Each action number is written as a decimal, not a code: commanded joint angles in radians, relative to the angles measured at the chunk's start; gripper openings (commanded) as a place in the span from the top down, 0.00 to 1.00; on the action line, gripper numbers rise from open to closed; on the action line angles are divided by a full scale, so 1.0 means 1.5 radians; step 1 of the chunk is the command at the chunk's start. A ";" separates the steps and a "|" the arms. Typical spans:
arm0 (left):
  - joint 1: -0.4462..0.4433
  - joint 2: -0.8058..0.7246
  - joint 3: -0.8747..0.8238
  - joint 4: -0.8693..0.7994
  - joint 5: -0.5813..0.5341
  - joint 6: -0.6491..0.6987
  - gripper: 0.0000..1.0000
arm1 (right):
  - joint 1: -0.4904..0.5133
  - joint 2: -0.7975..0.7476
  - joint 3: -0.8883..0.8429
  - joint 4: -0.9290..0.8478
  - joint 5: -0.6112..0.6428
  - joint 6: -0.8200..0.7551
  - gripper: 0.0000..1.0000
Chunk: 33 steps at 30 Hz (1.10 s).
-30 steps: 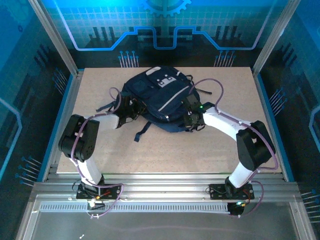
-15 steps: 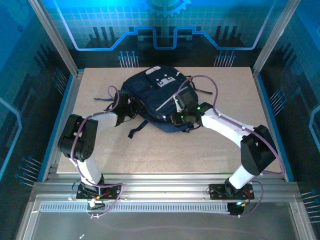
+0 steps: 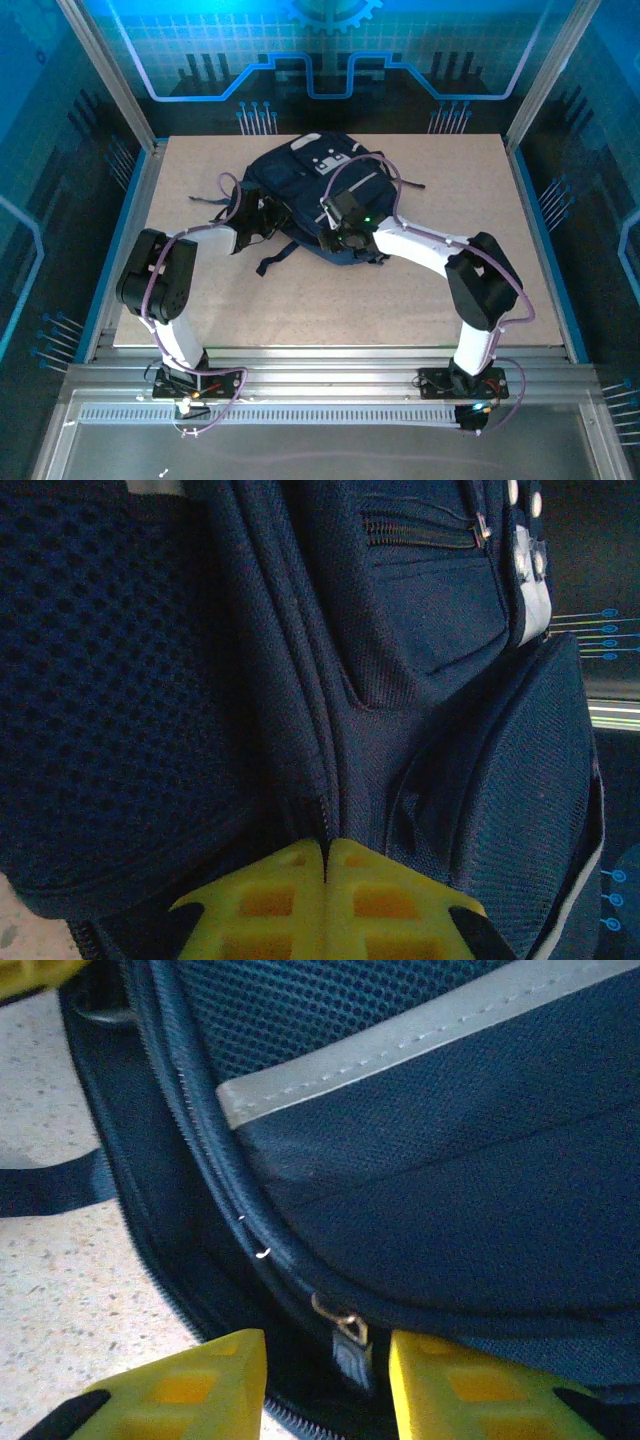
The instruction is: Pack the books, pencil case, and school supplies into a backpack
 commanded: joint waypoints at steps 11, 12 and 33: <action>-0.012 -0.034 -0.015 0.023 0.032 -0.022 1.00 | -0.005 0.065 0.049 0.028 0.040 -0.001 0.91; -0.012 -0.034 -0.014 0.022 0.031 -0.021 1.00 | -0.007 0.057 0.043 0.030 0.028 0.002 0.93; 0.058 0.029 0.071 -0.023 0.019 0.055 1.00 | -0.096 0.008 0.085 -0.224 -0.037 -0.132 1.00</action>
